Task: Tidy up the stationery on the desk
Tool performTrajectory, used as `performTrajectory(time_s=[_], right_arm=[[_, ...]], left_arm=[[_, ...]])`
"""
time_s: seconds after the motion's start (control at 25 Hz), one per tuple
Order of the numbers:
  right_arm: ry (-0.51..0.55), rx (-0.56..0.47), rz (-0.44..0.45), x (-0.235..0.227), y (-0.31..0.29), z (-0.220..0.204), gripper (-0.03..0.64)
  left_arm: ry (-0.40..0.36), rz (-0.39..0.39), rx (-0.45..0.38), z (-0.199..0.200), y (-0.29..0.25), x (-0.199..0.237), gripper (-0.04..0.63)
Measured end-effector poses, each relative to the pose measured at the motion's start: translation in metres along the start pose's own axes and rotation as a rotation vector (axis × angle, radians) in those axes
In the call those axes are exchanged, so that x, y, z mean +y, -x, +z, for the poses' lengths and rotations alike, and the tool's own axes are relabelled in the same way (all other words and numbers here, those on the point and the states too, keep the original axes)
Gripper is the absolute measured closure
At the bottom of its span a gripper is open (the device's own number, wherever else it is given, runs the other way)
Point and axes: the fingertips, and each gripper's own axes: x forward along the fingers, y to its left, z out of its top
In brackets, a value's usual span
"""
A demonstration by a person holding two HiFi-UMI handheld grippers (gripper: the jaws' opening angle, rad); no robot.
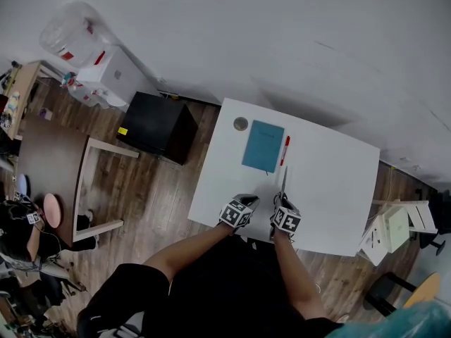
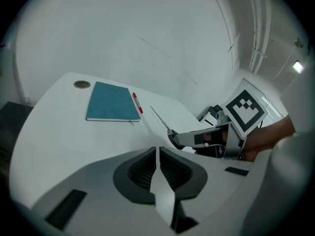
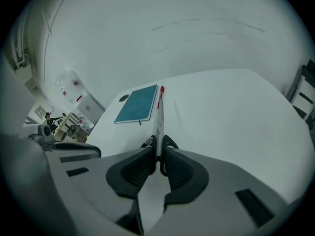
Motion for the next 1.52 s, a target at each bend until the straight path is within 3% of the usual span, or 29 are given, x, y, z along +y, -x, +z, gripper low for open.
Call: performTrajectory(time_s=[0.44,0.76,1.52], right_arm=[[-0.030,-0.002,-0.029,-0.032,-0.046,0.077,0.529],[-0.076,0.018,-0.061,-0.044,-0.081,0.109,0.529],[-0.027,0.039,-0.061,-0.042,-0.092,0.113,0.523]], left_arm=[[0.066,0.012,-0.037,0.048,-0.041,-0.003,0.568],[0.116,0.054,-0.031,0.050,-0.047,0.016,0.568],[0.161,0.051,-0.015,0.032,-0.034,0.030,0.568]])
